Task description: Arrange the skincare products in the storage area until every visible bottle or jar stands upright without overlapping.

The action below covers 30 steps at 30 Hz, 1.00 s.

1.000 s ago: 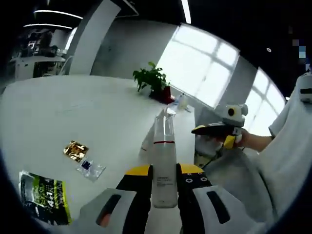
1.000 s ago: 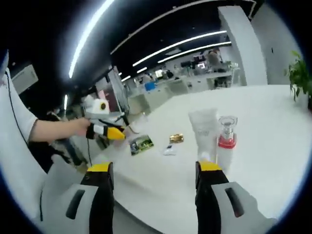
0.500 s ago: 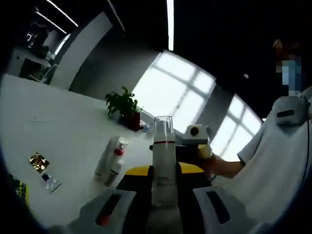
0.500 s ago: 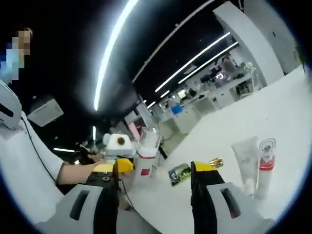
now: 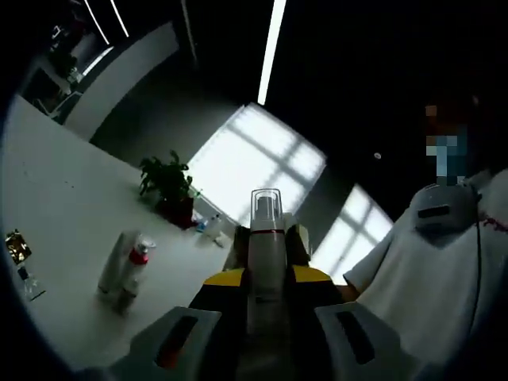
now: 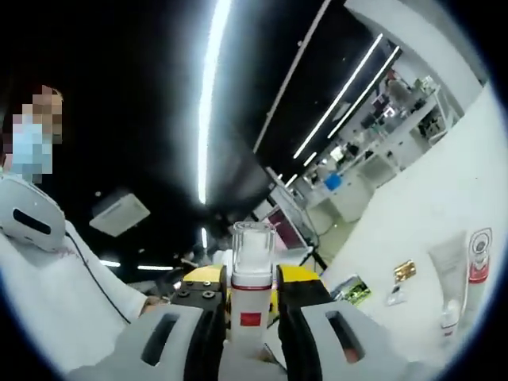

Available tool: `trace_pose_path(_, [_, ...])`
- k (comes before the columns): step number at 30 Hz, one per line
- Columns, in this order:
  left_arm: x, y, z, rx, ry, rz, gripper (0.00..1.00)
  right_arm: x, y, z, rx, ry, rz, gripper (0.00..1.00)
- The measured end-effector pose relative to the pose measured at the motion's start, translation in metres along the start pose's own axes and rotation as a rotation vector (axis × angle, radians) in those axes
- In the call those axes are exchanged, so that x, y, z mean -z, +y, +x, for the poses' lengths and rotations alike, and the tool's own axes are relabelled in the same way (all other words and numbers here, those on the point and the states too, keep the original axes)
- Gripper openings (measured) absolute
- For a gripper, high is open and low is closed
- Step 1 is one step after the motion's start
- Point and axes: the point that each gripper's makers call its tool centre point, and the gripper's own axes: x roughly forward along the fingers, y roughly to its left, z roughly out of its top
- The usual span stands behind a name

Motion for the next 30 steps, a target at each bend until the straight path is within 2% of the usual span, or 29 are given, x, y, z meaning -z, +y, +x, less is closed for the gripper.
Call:
trace_pose_path(2, [-0.001, -0.005, 0.004, 0.013, -0.028, -0.019, 0.24, -0.001, 0.003, -0.001, -0.012, 0.012, -0.006, 0.21])
trace_pose_path(7, [0.007, -0.010, 0.010, 0.005, -0.028, -0.032, 0.24, 0.005, 0.008, -0.003, -0.031, 0.097, -0.091, 0.22])
trace_pose_path(9, [0.005, -0.008, 0.010, -0.017, -0.048, -0.045, 0.24, 0.005, 0.004, -0.005, 0.008, 0.110, -0.007, 0.21])
trace_pose_path(11, [0.005, -0.007, 0.012, -0.035, -0.057, -0.042, 0.24, 0.003, -0.002, -0.006, 0.029, 0.102, 0.001, 0.20])
trace_pose_path(12, [0.005, -0.006, 0.012, -0.044, -0.056, -0.043, 0.24, 0.004, -0.006, -0.008, 0.064, 0.117, 0.030, 0.20])
trace_pose_path(14, [0.008, -0.006, 0.015, -0.064, -0.051, -0.015, 0.24, 0.004, -0.004, -0.010, 0.072, 0.127, -0.008, 0.19])
trace_pose_path(16, [0.011, -0.004, 0.018, -0.101, -0.033, 0.028, 0.25, 0.006, -0.005, -0.014, 0.106, 0.143, -0.036, 0.19])
trace_pose_path(19, [0.018, 0.004, 0.024, -0.193, 0.016, 0.111, 0.26, 0.008, -0.012, -0.020, 0.160, 0.170, -0.106, 0.19])
trace_pose_path(20, [0.020, 0.006, 0.025, -0.217, 0.034, 0.133, 0.27, 0.009, -0.014, -0.022, 0.173, 0.180, -0.105, 0.19])
trace_pose_path(23, [0.019, 0.011, 0.028, -0.298, 0.040, 0.190, 0.27, 0.006, -0.021, -0.027, 0.209, 0.162, -0.121, 0.19])
trace_pose_path(26, [0.018, 0.016, 0.029, -0.407, 0.077, 0.292, 0.27, 0.003, -0.029, -0.032, 0.254, 0.142, -0.124, 0.19])
trace_pose_path(30, [0.013, 0.023, 0.024, -0.544, 0.114, 0.383, 0.28, 0.001, -0.037, -0.034, 0.293, 0.129, -0.138, 0.19])
